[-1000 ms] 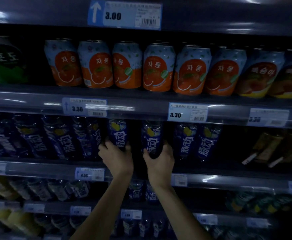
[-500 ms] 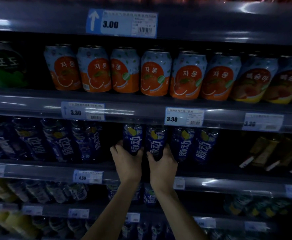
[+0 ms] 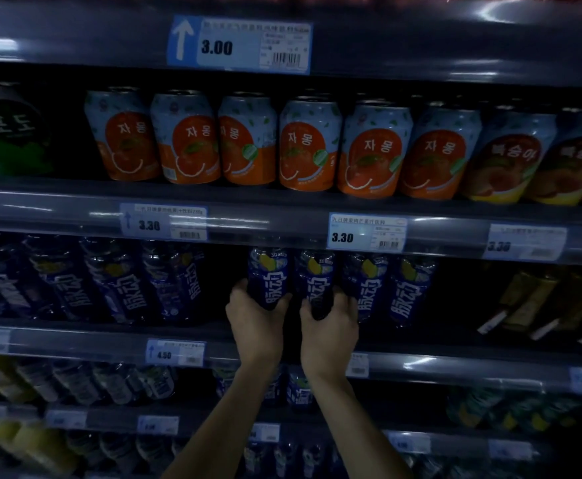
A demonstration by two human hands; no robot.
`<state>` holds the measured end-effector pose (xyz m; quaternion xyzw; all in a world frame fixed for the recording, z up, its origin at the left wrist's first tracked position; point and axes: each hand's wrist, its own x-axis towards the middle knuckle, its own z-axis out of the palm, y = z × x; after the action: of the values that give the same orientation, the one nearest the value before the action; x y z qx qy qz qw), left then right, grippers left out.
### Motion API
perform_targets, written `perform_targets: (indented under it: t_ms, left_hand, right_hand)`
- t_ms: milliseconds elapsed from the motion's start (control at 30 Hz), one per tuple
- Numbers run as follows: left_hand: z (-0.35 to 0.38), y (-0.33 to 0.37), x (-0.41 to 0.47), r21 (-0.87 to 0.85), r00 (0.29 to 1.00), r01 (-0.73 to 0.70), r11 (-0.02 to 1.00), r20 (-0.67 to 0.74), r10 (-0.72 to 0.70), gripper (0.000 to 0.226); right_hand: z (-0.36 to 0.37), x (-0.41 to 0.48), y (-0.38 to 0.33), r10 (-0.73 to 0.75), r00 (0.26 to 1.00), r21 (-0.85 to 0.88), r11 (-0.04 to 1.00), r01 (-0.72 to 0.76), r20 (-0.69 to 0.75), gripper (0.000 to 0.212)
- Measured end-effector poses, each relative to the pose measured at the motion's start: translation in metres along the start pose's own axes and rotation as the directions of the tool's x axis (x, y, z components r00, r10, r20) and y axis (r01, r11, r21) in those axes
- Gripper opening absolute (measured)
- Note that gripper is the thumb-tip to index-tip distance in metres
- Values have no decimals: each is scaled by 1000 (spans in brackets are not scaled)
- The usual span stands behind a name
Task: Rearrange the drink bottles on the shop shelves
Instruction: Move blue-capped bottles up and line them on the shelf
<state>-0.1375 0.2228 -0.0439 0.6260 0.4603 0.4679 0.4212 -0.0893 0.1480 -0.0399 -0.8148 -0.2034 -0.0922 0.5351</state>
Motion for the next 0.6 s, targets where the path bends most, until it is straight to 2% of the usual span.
perform_targets:
  t_ms: [167,600]
  left_hand:
    - [2,-2,2,17,1000,20,1000,15,-20,81]
    - [0,0,1,8,999,25,1000,39,-25,74]
  right_hand:
    - [0,1,2,-21,1000,19,1000,21,11,48]
    - [1,2,8,-42,999,29,999,41,11,47]
